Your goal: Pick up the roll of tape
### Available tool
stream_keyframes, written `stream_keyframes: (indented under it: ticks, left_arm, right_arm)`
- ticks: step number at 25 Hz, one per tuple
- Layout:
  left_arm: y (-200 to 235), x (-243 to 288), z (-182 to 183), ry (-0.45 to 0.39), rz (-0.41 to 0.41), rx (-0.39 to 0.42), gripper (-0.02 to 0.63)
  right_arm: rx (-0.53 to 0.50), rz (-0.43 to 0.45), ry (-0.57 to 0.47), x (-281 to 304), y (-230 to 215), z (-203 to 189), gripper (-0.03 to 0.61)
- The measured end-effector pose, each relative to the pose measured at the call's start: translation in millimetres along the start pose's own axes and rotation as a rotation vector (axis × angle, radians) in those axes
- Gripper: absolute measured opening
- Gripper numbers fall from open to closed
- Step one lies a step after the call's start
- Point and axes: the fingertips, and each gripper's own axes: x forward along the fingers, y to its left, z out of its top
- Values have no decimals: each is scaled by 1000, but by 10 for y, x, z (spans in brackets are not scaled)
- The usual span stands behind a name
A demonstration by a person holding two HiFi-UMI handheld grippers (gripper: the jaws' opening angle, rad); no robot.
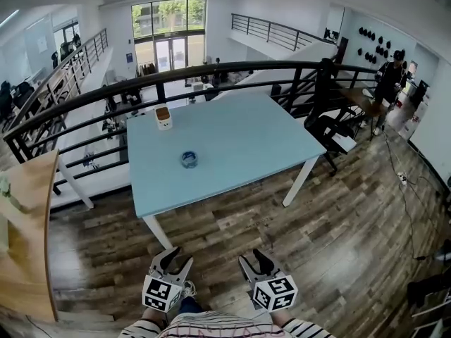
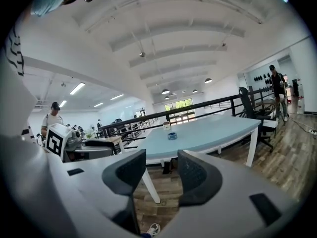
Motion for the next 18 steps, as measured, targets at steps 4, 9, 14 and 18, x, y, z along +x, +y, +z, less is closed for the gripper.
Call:
stream_keyframes:
  ticks: [4, 9, 14, 18]
  left_arm:
    - [540, 123, -13, 10, 9, -1, 147]
    - [1189, 266, -33, 16, 4, 1, 150]
    - [1746, 407, 8, 33, -28, 29, 150]
    - [2117, 549, 68, 35, -55, 53, 150]
  right_arm:
    - [-1, -5, 5, 482, 59, 146, 192]
    - [9, -28, 5, 1071, 167, 301, 192]
    - [20, -58, -6, 1581, 257, 461, 192]
    - [37, -98, -27, 1851, 283, 577, 192]
